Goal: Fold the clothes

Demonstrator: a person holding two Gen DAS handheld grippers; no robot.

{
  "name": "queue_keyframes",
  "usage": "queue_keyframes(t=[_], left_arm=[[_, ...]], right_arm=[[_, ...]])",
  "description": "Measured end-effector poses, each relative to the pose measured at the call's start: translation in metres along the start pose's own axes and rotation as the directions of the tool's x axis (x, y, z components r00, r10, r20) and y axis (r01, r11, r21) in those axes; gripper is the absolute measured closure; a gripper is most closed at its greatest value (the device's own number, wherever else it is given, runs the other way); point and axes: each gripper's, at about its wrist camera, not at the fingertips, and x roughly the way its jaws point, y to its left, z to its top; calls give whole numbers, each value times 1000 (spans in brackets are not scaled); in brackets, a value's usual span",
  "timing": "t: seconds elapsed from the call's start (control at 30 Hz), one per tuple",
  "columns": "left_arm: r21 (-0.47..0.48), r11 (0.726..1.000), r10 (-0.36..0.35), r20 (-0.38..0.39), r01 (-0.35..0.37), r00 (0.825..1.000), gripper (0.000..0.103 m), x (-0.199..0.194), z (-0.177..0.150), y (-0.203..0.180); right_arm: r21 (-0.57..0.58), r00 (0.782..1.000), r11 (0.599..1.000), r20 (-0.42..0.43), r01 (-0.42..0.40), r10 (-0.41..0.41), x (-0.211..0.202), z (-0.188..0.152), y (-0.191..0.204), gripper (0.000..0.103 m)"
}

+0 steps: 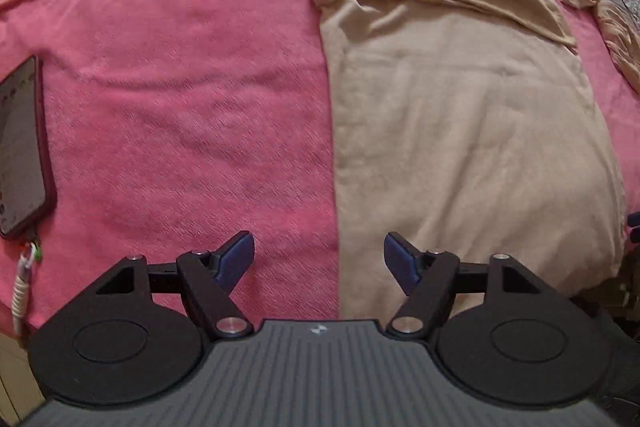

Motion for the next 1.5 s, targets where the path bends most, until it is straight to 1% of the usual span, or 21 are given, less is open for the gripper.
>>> queue_keyframes(t=[0.1, 0.23, 0.27, 0.37, 0.5, 0.6, 0.73, 0.87, 0.9, 0.97, 1.0, 1.03, 1.07, 1.1, 1.17, 1.2, 1.27, 1.33, 1.43, 1.47, 1.5], left_arm=[[0, 999, -38, -26, 38, 999, 31, 8, -9, -10], [-2, 996, -90, -4, 90, 996, 27, 15, -13, -7], [2, 994, -110, 10, 110, 994, 23, 14, -16, -6], [28, 988, -154, 42, 152, 987, 22, 8, -25, -6], [51, 950, -309, 50, 307, 950, 22, 1, -50, -6], [68, 931, -365, 105, 360, 925, 22, 7, -74, -3], [75, 903, -424, 317, 424, 848, 21, 13, -110, 11], [24, 923, -356, 426, 383, 832, 23, 5, -139, 12], [30, 935, -330, 438, 353, 836, 23, 0, -144, 6], [144, 967, -252, 473, 208, 844, 23, -16, -158, -17], [199, 971, -214, 494, 131, 843, 23, -24, -166, -28], [269, 963, -177, 532, 33, 828, 23, -30, -175, -43], [331, 941, -146, 569, -64, 809, 23, -35, -184, -57], [372, 922, -143, 588, -110, 796, 23, -37, -189, -69], [446, 878, -160, 620, -176, 768, 23, -38, -198, -92], [492, 847, -181, 626, -204, 758, 22, -36, -201, -107], [567, 783, -216, 635, -256, 742, 22, -28, -206, -133], [637, 699, -251, 644, -326, 722, 19, -18, -211, -162], [699, 583, -309, 662, -415, 682, 19, 2, -218, -200], [708, 581, -327, 654, -401, 682, 19, 5, -213, -206], [700, 587, -329, 666, -407, 670, 18, 11, -206, -215]], right_arm=[[1, 1000, 1000, 4, -25, 25, 4, -4, 0, 37], [-14, 994, 995, 28, -103, 103, 5, -7, -13, 37], [-5, 990, 991, 38, -136, 136, 5, -9, -18, 35], [45, 969, 970, 81, -238, 234, 5, -15, -36, 34], [6, 934, 943, 135, -333, 330, 5, -30, -42, 35], [-41, 886, 914, 232, -403, 401, 12, -49, -56, 34], [-108, 785, 874, 397, -474, 475, 18, -78, -70, 35], [-85, 711, 864, 531, -496, 461, 25, -105, -68, 35], [-64, 697, 859, 555, -507, 453, 27, -110, -66, 35], [-30, 675, 848, 590, -529, 443, 32, -116, -61, 35], [-12, 669, 842, 602, -539, 437, 36, -118, -56, 35], [1, 667, 838, 606, -546, 434, 39, -120, -52, 36], [15, 669, 835, 606, -550, 430, 43, -121, -48, 37], [38, 676, 834, 606, -550, 419, 47, -121, -43, 41], [103, 680, 802, 599, -589, 422, 55, -121, -40, 70], [130, 669, 768, 594, -627, 447, 60, -121, -42, 79], [163, 642, 713, 601, -682, 476, 67, -120, -39, 84], [179, 600, 660, 633, -729, 490, 66, -118, -38, 86], [210, 512, 538, 694, -816, 506, 64, -116, -48, 87], [212, 485, 502, 709, -838, 511, 62, -114, -52, 89], [211, 464, 475, 722, -854, 513, 60, -112, -56, 89]])
